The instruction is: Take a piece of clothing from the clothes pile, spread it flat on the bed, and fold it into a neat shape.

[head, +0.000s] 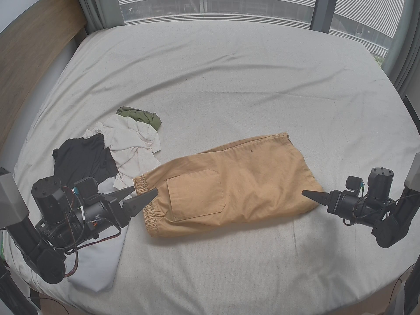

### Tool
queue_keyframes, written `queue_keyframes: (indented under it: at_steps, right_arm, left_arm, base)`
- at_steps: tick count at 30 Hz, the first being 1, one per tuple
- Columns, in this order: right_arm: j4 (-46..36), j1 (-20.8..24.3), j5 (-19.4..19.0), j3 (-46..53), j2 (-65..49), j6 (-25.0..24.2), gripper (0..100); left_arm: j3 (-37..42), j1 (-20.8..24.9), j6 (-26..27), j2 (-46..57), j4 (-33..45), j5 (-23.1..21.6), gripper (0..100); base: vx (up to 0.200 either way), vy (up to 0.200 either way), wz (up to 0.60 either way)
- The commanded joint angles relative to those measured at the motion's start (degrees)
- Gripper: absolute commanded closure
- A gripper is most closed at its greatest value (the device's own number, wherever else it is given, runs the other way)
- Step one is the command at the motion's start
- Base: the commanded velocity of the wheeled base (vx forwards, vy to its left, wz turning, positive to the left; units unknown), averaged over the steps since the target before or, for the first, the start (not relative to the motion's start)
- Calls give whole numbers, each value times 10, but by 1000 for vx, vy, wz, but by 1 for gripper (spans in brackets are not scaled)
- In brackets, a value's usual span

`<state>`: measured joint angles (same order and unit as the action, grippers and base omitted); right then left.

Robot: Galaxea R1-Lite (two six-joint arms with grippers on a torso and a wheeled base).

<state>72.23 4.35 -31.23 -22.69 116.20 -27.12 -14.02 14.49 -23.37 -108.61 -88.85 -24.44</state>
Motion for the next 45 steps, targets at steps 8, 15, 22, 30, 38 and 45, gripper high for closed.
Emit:
queue_keyframes:
  at_steps: [8,15,22,30,38,45]
  right_arm:
    - [-32,-19,0,-1,36,27,0]
    - [-30,-21,1,-28,78,26,0]
    - [-25,0,12,-57,104,24,0]
    - [-23,14,22,-75,115,22,0]
    - [-22,23,22,-94,123,20,0]
    - [-2,41,22,-113,141,8,0]
  left_arm:
    - [-1,-7,0,-13,-1,0,0]
    - [-1,-7,0,-14,-1,0,0]
    - [0,-7,0,-14,-1,-1,0]
    - [0,-7,0,-14,-1,0,0]
    - [0,-7,0,-14,-1,0,0]
    - [0,-8,0,-14,-1,0,0]
  base:
    - [0,0,0]
    - [0,0,0]
    - [0,0,0]
    - [0,0,0]
    - [0,0,0]
    - [0,0,0]
